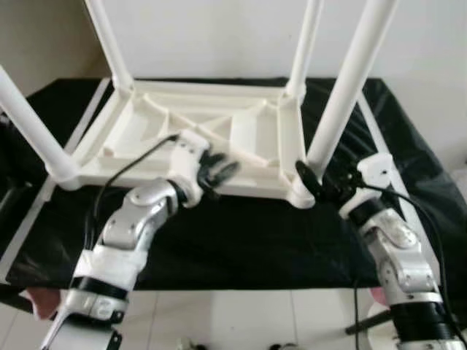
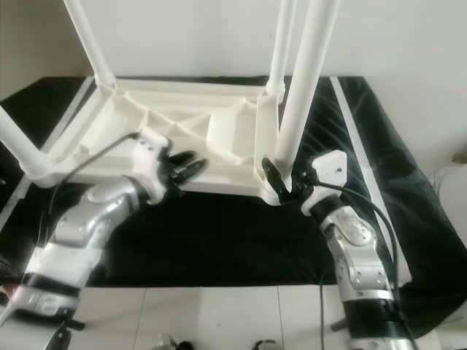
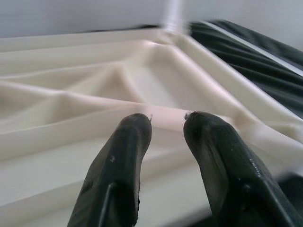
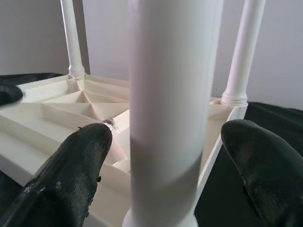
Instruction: Building children table
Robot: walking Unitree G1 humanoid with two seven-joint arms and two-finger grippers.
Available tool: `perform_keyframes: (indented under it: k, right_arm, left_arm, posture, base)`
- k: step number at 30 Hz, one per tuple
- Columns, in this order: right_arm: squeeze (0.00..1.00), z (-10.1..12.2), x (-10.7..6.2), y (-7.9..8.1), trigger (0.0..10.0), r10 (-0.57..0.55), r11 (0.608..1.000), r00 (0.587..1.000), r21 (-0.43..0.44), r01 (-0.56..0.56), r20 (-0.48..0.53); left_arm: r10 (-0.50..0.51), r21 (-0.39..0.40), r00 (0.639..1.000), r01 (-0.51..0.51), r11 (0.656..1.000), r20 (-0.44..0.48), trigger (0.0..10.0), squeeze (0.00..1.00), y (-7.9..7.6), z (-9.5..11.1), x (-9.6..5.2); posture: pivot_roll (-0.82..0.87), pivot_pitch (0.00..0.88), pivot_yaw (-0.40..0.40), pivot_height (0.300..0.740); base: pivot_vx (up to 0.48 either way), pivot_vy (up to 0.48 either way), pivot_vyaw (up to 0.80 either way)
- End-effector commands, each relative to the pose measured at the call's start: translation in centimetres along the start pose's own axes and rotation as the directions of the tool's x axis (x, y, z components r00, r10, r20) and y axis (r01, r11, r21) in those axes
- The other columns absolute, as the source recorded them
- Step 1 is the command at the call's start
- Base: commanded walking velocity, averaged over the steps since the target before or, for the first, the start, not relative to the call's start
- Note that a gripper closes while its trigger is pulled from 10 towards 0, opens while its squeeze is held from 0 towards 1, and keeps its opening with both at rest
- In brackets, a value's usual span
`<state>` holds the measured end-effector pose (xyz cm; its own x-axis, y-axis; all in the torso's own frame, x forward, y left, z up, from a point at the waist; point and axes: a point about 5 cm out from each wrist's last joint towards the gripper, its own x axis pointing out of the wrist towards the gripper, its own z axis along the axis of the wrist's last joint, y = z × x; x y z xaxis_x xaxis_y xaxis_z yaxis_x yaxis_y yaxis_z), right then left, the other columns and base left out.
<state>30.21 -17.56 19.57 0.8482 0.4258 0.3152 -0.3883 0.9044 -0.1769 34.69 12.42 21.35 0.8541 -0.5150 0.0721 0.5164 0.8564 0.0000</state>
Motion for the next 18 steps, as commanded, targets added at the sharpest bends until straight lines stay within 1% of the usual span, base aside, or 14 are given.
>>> perform_keyframes:
  k: [1,3,4,7,8,9,10,11,12,13,14,15,17,18]
  right_arm:
    - [0.0,-0.1,0.1,0.3,10.0,-0.005,1.0,1.0,0.002,0.005,0.004]
    - [0.0,-0.1,0.1,0.5,10.0,-0.008,1.0,1.0,0.004,0.008,0.006]
    - [0.0,-0.2,0.1,0.7,10.0,-0.018,1.0,1.0,0.008,0.018,0.011]
    - [0.0,-0.3,0.1,0.8,10.0,-0.023,1.0,1.0,0.011,0.023,0.012]
    - [0.0,-0.4,0.0,1.0,10.0,-0.032,0.999,0.999,0.014,0.032,0.013]
    - [0.0,-0.4,-0.2,1.1,10.0,-0.043,0.999,0.999,0.019,0.043,0.014]
    - [0.0,-0.4,-0.2,1.1,10.0,-0.043,0.999,0.999,0.019,0.043,0.014]
    - [0.0,-0.5,-0.3,1.2,10.0,-0.051,0.998,0.999,0.023,0.05,0.014]
    - [0.0,-0.5,-0.3,1.2,10.0,-0.051,0.998,0.999,0.023,0.05,0.014]
    - [0.0,-0.5,-0.4,1.2,10.0,-0.057,0.998,0.998,0.025,0.057,0.015]
    - [0.0,-0.7,-0.6,1.3,10.0,-0.071,0.997,0.997,0.03,0.07,0.015]
    - [0.0,-0.7,-0.6,1.3,10.0,-0.071,0.997,0.997,0.03,0.07,0.015]
    - [0.0,-0.7,-0.7,1.4,10.0,-0.078,0.997,0.997,0.031,0.077,0.015]
    - [0.0,-0.7,-0.7,1.4,10.0,-0.081,0.996,0.997,0.032,0.08,0.016]
  left_arm:
    - [0.069,-0.034,0.996,-0.067,0.997,0.054,10.0,0.0,0.0,0.6,-0.1]
    - [0.086,-0.049,0.993,-0.082,0.995,0.08,10.0,0.0,-0.2,0.8,-0.2]
    - [0.116,-0.079,0.986,-0.107,0.991,0.117,10.0,0.0,-0.5,1.2,-0.5]
    - [0.143,-0.11,0.98,-0.128,0.986,0.136,10.0,0.0,-0.4,1.3,-0.6]
    - [0.205,-0.165,0.966,-0.178,0.97,0.161,10.0,0.0,0.1,1.5,-0.9]
    - [0.286,-0.224,0.939,-0.243,0.944,0.189,10.0,0.0,1.0,1.8,-1.5]
    - [0.286,-0.224,0.939,-0.243,0.944,0.189,10.0,0.0,1.0,1.8,-1.5]
    - [0.346,-0.265,0.916,-0.289,0.92,0.203,10.0,0.0,1.7,1.9,-1.9]
    - [0.346,-0.265,0.916,-0.289,0.92,0.203,10.0,0.0,1.7,1.9,-1.9]
    - [0.405,-0.319,0.888,-0.328,0.889,0.218,10.0,0.0,2.4,2.1,-2.4]
    - [0.484,-0.345,0.853,-0.402,0.848,0.196,10.0,0.0,3.2,1.6,-3.3]
    - [0.484,-0.345,0.853,-0.402,0.848,0.196,10.0,0.0,3.2,1.6,-3.3]
    - [0.515,-0.355,0.838,-0.433,0.829,0.179,10.0,0.0,3.4,1.3,-3.8]
    - [0.552,-0.383,0.82,-0.466,0.797,0.152,10.0,0.0,3.9,0.7,-4.4]
  posture:
    - [-0.17,0.104,0.097,0.74]
    - [-0.17,0.104,0.097,0.74]
    - [-0.18,0.11,0.116,0.74]
    - [-0.18,0.113,0.134,0.74]
    - [-0.19,0.116,0.147,0.74]
    - [-0.19,0.117,0.158,0.74]
    - [-0.19,0.117,0.158,0.74]
    - [-0.19,0.117,0.158,0.74]
    - [-0.19,0.117,0.158,0.74]
    - [-0.19,0.118,0.167,0.74]
    - [-0.2,0.116,0.177,0.74]
    - [-0.2,0.116,0.177,0.74]
    - [-0.2,0.117,0.179,0.74]
    - [-0.2,0.113,0.179,0.74]
  base:
    - [0.0,0.0,0.0]
    - [0.0,0.0,0.0]
    - [0.0,0.0,0.0]
    - [0.0,0.0,0.0]
    - [0.0,0.0,0.0]
    - [0.0,0.0,0.0]
    - [0.0,0.0,0.0]
    - [0.0,0.0,0.0]
    - [0.0,0.0,0.0]
    - [0.0,0.0,0.0]
    - [0.0,0.0,0.0]
    - [0.0,0.0,0.0]
    - [0.0,0.0,0.0]
    - [0.0,0.0,0.0]
